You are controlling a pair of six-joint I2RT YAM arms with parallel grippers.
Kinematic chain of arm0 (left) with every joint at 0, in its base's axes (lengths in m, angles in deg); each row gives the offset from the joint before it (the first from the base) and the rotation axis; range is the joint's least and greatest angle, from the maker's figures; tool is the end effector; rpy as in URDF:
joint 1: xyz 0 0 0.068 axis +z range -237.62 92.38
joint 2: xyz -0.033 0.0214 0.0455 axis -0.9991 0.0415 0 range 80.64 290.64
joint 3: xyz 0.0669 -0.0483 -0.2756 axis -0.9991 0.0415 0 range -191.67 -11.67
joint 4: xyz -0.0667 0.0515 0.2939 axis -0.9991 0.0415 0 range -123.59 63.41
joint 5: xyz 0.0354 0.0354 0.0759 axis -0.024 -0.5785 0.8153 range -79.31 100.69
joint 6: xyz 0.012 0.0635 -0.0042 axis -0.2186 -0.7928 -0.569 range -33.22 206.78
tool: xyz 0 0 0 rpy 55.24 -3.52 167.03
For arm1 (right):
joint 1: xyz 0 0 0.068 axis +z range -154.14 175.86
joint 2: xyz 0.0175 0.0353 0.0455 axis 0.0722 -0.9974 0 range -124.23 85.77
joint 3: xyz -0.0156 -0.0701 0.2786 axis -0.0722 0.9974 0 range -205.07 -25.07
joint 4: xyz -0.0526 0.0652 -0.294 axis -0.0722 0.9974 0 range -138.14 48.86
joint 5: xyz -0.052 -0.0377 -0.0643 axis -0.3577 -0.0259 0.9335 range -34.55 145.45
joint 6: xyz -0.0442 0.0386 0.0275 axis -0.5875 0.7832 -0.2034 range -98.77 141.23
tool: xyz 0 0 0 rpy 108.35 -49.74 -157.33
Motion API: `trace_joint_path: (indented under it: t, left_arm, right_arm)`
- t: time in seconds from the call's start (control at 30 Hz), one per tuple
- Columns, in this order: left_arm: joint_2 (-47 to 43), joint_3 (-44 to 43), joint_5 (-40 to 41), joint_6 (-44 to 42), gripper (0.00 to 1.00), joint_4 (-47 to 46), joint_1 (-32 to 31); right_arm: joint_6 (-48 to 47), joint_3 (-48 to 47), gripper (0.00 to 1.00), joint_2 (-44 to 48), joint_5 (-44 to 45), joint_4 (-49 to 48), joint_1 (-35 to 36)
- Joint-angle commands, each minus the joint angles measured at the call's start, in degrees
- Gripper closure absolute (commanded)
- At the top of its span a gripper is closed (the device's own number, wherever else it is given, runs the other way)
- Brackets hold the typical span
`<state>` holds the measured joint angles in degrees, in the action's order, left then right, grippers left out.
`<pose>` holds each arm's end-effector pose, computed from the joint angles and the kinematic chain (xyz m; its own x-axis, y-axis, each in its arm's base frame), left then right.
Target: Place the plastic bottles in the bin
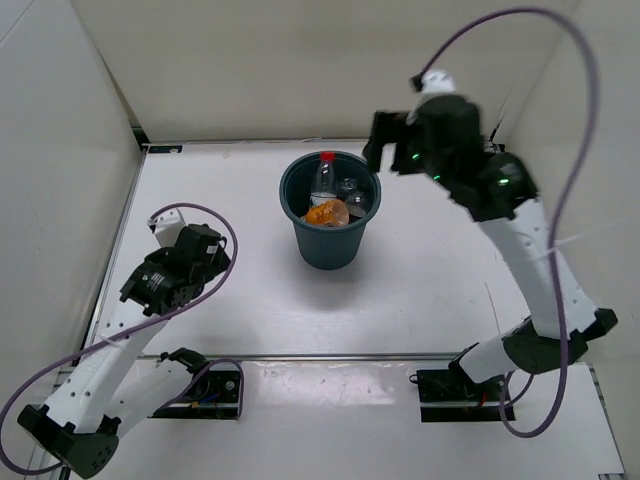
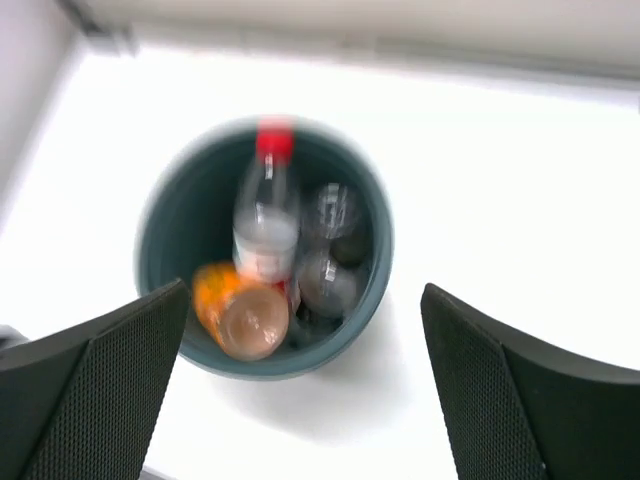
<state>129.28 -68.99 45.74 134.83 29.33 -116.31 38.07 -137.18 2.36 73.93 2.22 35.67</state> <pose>0.1739 -0.0621 0.3330 -0.5492 -0.3936 -0.7372 -0.4636 0.8775 -0.1231 0.2625 0.1981 0.5386 -0.3817 0.0394 -0.9234 -0.2824 0.9463 0.1571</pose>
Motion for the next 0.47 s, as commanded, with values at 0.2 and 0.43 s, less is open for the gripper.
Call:
trace_joint_path:
  t: [0.2, 0.43]
  left_arm:
    - [6.54, -0.85, 4.23, 2.75, 0.0, -1.39, 0.21]
    - [7.87, -2.8, 7.92, 1.52, 0.0, -0.25, 0.21]
  right_arm:
    - [6.53, -9.94, 0.0, -5.55, -38.39, 18.55, -21.52]
    - [7.07, 7.52, 0.0, 4.84, -45.37, 7.9, -29.35]
